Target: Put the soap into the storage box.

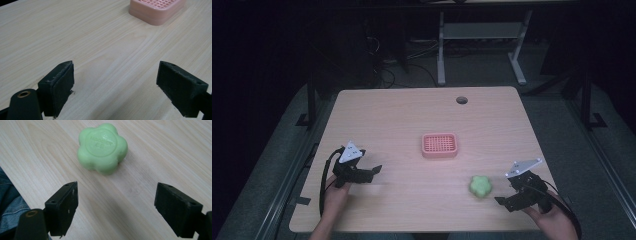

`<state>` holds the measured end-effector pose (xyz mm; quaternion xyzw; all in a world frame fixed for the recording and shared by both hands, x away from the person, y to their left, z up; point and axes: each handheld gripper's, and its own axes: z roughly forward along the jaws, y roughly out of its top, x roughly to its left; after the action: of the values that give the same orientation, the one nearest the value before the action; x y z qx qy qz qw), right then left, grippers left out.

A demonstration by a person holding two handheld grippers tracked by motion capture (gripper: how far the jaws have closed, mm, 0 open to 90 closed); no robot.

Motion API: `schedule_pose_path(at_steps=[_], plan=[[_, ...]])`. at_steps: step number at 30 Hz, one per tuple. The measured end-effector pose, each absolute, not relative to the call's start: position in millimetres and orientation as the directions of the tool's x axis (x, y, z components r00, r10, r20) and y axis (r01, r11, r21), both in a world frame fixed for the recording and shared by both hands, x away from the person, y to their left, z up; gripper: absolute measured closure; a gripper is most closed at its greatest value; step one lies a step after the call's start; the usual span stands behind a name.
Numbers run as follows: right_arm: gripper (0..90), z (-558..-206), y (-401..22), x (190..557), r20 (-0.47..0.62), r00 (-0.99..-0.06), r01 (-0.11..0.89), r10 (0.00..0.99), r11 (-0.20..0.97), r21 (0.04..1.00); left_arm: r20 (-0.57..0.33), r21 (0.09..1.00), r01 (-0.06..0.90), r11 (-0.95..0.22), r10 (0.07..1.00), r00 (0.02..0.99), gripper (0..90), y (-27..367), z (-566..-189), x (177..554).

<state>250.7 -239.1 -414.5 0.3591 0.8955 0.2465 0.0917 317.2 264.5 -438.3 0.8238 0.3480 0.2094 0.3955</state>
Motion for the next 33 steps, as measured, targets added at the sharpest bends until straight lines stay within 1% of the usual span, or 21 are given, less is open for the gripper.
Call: schedule_pose_path(at_steps=[33], plan=[[18.0, -408.1, -207.5, 270.8, 0.007, -0.753, 0.586, 0.658, 0.666, 0.462, 0.064, 0.801, 0.408, -0.437, 0.741, 0.668, 14.4, 265.6, -438.0, 317.3]])
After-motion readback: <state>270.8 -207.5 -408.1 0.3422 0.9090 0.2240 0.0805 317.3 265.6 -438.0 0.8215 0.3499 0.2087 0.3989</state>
